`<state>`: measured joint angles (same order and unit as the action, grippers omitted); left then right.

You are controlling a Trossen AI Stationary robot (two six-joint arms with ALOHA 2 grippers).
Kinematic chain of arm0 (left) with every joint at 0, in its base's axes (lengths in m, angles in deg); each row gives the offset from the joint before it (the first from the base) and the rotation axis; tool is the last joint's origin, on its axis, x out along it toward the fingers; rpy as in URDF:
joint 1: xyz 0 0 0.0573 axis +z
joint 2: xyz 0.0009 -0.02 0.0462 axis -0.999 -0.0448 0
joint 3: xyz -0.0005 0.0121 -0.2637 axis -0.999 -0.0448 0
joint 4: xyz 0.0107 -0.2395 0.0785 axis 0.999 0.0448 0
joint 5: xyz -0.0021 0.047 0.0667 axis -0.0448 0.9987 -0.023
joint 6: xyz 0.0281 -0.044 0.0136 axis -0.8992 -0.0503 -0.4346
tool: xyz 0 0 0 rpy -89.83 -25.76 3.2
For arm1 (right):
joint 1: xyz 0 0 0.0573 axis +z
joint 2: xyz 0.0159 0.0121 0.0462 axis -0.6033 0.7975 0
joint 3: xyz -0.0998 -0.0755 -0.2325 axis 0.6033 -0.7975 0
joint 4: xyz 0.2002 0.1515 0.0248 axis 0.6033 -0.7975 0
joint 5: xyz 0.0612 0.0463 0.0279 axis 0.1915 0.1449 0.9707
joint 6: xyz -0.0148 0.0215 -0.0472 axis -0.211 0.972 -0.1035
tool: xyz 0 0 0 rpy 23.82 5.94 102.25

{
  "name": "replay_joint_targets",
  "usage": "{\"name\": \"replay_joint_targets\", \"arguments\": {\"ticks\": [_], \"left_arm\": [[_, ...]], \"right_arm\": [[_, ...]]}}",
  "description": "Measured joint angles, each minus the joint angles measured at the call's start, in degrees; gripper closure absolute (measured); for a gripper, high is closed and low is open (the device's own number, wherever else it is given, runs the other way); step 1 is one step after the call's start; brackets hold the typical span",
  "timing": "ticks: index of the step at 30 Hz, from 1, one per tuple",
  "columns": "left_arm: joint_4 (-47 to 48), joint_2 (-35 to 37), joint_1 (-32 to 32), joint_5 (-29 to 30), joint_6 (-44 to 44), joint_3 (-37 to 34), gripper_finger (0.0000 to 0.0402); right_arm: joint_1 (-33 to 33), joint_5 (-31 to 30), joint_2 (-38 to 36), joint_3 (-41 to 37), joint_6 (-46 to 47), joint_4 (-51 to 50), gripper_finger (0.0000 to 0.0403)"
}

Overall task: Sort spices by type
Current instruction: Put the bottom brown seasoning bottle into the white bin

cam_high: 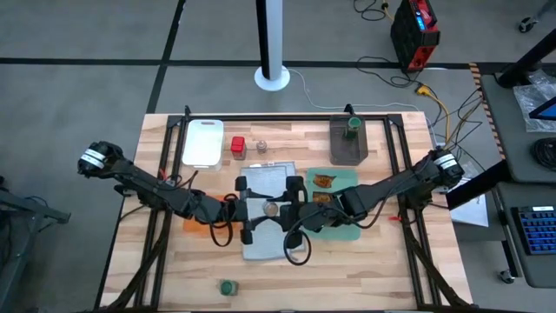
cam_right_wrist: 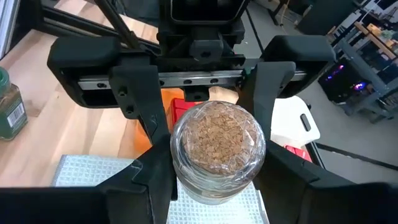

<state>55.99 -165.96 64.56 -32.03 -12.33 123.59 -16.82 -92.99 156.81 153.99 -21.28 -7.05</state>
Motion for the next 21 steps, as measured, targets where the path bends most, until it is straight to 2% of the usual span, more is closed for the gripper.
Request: {"name": "replay_joint_targets", "arguments": {"ticks": [3, 6, 10, 16, 21], "left_arm": [[-0.1, -0.4, 0.0, 0.0, -0.7, 0.3, 0.0189], [-0.8, -1.3, 0.0, 0.0, -2.0, 0.6, 0.0225], [-3.1, -2.4, 0.0, 0.3, -2.7, 0.5, 0.023], [-5.5, -2.7, 0.0, 0.3, -3.3, 0.0, 0.023], [-10.8, -2.7, -0.4, 0.2, -4.7, -1.9, 0.023]], "right_arm": [[0.0, 0.0, 0.0, 0.0, 0.0, -0.1, 0.0226], [0.0, 0.0, 0.0, 0.0, 0.0, -0.5, 0.0226], [0.1, -0.1, 0.0, 0.0, 0.0, -0.6, 0.0223], [0.0, 0.1, 0.0, -0.1, 0.0, 0.1, 0.0137], [0.2, 0.1, -0.8, -0.1, 0.0, -0.3, 0.0106]]}}
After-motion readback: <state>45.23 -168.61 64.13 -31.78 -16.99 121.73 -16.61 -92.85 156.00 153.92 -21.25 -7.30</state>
